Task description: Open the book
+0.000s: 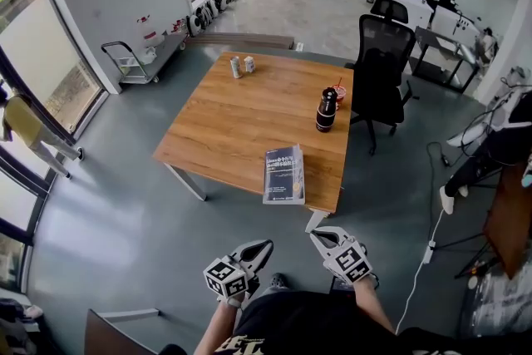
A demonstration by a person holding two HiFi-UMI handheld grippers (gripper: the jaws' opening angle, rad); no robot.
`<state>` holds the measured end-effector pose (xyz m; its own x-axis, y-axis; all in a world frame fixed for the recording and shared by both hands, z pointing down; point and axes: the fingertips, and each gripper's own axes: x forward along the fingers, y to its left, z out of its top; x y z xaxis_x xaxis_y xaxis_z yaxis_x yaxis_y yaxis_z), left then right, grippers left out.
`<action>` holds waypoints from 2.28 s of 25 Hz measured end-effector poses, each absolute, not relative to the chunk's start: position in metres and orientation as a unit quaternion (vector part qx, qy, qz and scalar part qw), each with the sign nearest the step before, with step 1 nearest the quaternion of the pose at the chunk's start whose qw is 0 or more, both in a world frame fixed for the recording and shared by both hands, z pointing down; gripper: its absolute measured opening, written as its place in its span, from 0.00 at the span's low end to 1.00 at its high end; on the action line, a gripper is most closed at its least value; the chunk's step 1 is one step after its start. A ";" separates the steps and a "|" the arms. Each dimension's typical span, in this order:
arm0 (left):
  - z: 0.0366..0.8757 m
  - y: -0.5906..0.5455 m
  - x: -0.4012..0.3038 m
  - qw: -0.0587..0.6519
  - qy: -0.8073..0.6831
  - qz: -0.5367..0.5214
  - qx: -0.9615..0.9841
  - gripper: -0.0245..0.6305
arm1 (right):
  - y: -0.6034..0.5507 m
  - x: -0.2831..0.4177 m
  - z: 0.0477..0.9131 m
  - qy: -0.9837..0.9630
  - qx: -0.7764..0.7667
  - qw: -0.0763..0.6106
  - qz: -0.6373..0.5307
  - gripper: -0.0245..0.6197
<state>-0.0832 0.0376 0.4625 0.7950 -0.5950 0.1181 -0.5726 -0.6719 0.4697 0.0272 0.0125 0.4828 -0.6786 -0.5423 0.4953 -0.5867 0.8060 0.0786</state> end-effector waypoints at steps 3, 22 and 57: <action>0.466 0.037 -0.093 0.253 -0.323 -0.026 0.911 0.05 | 0.013 0.018 0.486 -0.915 0.304 0.262 0.045 0.02; 0.478 0.050 -0.158 0.266 -0.371 -0.060 0.888 0.05 | 0.022 -0.054 0.491 -0.927 0.251 0.277 0.036 0.02; 0.494 0.010 -0.149 0.295 -0.379 -0.032 0.877 0.05 | -0.012 -0.052 0.507 -0.927 0.231 0.292 0.039 0.02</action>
<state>-0.1493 0.0096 0.4940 0.7108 -0.6833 0.1668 -0.6452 -0.5390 0.5415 -0.0516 -0.0125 0.5069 -0.7228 -0.4058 0.5593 -0.4508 0.8904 0.0634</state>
